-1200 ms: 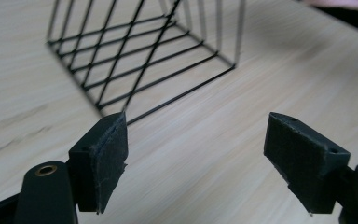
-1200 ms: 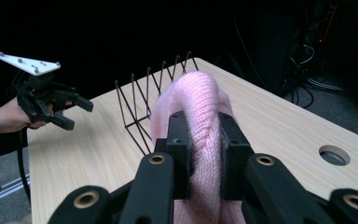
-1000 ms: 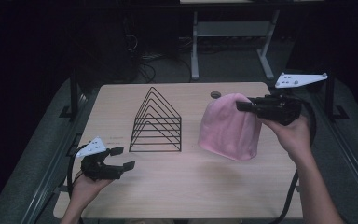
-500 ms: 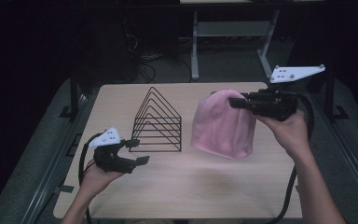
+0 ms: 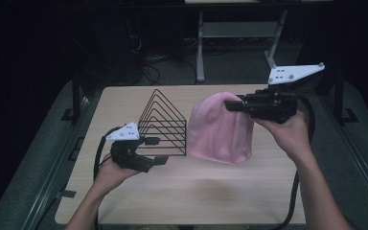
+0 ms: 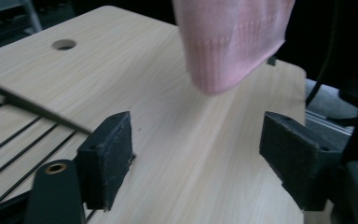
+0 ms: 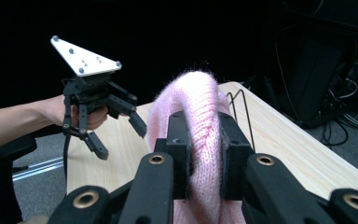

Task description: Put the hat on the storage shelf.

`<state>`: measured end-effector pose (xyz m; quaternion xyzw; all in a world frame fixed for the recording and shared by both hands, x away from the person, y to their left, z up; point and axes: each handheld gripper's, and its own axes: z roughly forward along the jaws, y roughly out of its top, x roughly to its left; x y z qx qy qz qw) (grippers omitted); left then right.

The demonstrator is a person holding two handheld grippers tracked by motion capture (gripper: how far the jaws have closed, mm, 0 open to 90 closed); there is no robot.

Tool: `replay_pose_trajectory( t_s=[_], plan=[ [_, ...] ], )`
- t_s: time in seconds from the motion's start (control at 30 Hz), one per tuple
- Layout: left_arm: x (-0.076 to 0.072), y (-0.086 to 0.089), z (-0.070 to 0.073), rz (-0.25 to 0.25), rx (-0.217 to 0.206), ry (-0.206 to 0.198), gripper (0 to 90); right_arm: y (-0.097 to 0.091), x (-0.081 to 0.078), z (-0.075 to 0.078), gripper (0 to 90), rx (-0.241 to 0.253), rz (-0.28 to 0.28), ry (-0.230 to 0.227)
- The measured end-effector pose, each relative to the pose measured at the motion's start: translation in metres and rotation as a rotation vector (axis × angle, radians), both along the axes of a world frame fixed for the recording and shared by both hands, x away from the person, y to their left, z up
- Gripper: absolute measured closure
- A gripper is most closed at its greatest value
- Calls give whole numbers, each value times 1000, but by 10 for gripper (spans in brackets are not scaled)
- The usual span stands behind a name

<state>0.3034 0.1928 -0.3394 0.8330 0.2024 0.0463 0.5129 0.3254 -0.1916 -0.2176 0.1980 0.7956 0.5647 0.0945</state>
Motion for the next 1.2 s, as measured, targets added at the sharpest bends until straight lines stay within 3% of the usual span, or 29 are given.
replay_pose_trajectory(
  t_s=[0.3, 0.4, 0.6, 0.7, 0.8, 0.93, 1.07, 1.2],
  plan=[
    [9, -25, 12, -81, -12, 12, 316, 9, -4, 6, 775, 7, 35, -14],
    [15, -30, 14, -116, -45, 57, 316, 13, -4, 8, 775, 5, 47, -24],
    [25, -32, 15, -136, -48, 100, 327, 23, -2, 13, 775, 6, 74, -34],
    [28, -32, 15, -148, -45, 111, 406, 27, -1, 15, 775, 7, 83, -36],
    [31, -30, 16, -164, -59, 114, 563, 33, 3, 17, 775, 8, 92, -44],
    [35, -26, 18, -180, -52, 110, 705, 38, 9, 20, 775, 3, 103, -48],
    [39, -24, 22, -177, -21, 93, 795, 42, 18, 20, 775, 1, 98, -45],
    [45, -18, 30, -155, 6, 74, 814, 43, 22, 22, 775, -1, 88, -50]
  ],
)
